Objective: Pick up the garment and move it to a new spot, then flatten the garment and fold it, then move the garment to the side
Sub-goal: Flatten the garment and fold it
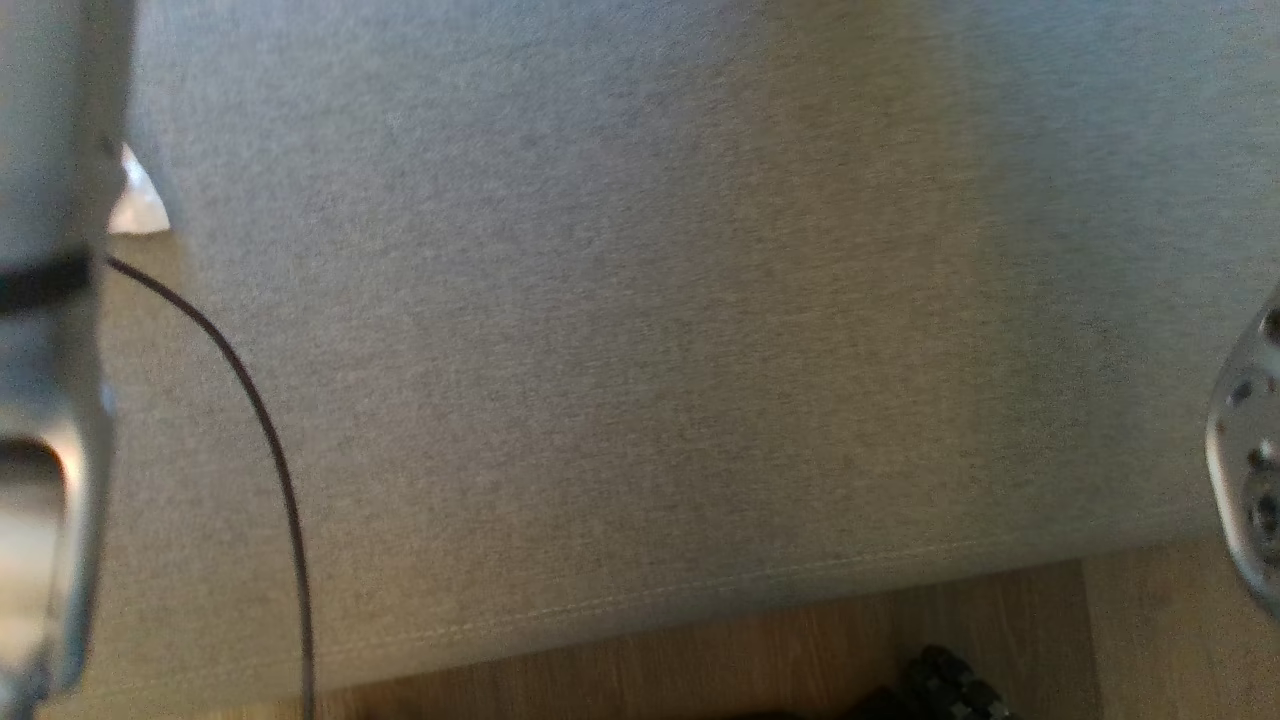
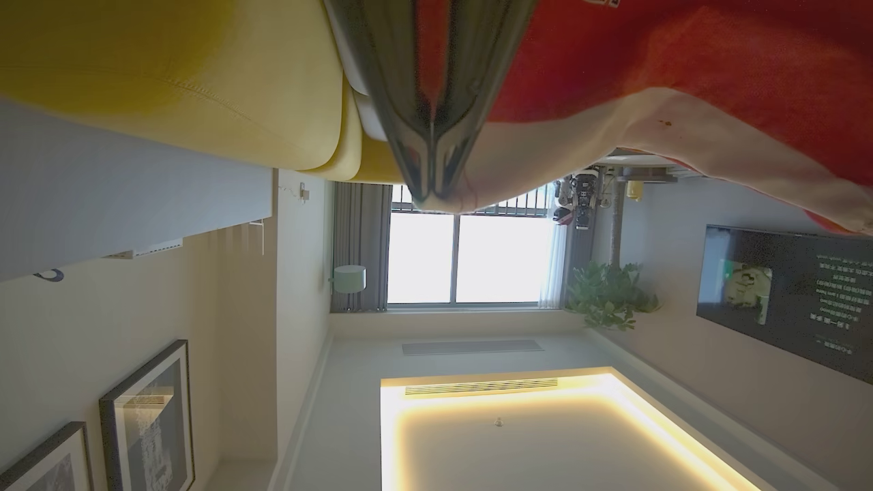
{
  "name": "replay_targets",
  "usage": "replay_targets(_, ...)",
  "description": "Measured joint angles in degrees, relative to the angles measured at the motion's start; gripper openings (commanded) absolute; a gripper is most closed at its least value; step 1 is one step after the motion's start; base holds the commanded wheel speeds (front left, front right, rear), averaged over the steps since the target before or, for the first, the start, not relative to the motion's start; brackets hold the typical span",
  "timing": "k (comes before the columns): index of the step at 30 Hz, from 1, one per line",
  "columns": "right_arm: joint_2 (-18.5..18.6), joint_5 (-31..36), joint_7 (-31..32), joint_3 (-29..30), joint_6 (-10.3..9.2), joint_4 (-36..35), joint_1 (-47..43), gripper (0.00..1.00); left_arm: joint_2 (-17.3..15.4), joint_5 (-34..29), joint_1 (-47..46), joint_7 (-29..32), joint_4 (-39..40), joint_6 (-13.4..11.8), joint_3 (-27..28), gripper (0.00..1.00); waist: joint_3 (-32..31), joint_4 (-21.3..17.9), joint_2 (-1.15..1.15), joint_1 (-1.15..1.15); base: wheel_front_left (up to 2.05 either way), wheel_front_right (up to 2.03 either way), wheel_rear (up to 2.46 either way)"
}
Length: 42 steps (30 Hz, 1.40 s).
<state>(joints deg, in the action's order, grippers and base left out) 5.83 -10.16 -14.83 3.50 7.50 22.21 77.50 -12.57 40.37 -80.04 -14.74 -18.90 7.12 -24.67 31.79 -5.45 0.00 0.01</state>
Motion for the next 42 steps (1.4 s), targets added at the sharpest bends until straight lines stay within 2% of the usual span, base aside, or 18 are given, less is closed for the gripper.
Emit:
replay_targets(3,0.55,0.03,-0.07,-0.51,0.0,-3.0,-4.58,0.0,0.11,-1.57,6.56,-0.05,6.5,0.0,-0.31,0.0,1.54,1.25,0.0,0.01,0.0,0.0,0.0)
replay_targets(6,1.09,0.01,-0.05,-1.55,0.0,-3.69,-14.47,0.0,-0.52,-2.49,18.13,-0.04,10.4,0.0,-1.32,0.0,1.57,2.5,0.0,0.01,0.0,0.0,0.0)
replay_targets(10,1.29,-1.04,-0.05,-2.29,0.0,-3.85,-28.73,0.0,-2.13,-2.56,32.58,-0.03,14.61,0.0,-3.15,0.0,-0.21,2.85,0.0,-0.02,0.0,0.0,0.0)
replay_targets(15,1.42,-2.0,-0.04,-1.91,0.0,-6.65,-42.5,0.0,-3.22,-5.77,44.62,0.01,20.34,0.0,-4.27,0.0,-3.11,2.94,0.0,-0.02,0.0,0.0,0.0)
replay_targets(24,-0.65,-3.1,-0.03,4.76,0.0,-19.4,-60.98,0.0,-3.09,-7.87,61.28,0.02,27.08,0.0,-3.22,0.0,-8.73,2.92,0.0,-0.02,0.0,0.0,0.0)
replay_targets(30,-1.8,-3.0,3.87,7.77,0.0,-29.44,-67.69,0.0,-1.86,-8.0,66.95,0.02,30.39,0.0,-3.2,0.0,-9.93,3.99,0.0,-0.02,0.0,0.0,0.0)
replay_targets(33,-2.14,-2.82,5.58,7.75,0.0,-31.23,-68.34,0.0,-1.02,-6.2,67.76,0.02,29.95,0.0,-4.69,0.0,-9.31,4.63,0.0,-0.02,0.0,0.0,0.0)
replay_targets(37,-1.85,-2.12,7.01,7.68,0.0,-30.53,-65.27,0.0,2.78,-1.7,65.83,0.02,27.94,0.0,-6.16,0.0,-8.33,6.54,0.0,-0.02,0.0,0.0,0.0)
replay_targets(42,0.79,-0.23,10.87,8.16,0.0,-24.31,-54.36,0.0,7.78,3.01,60.85,0.02,22.13,0.0,-4.82,0.0,-6.24,8.92,0.0,-0.02,0.0,0.0,0.0)
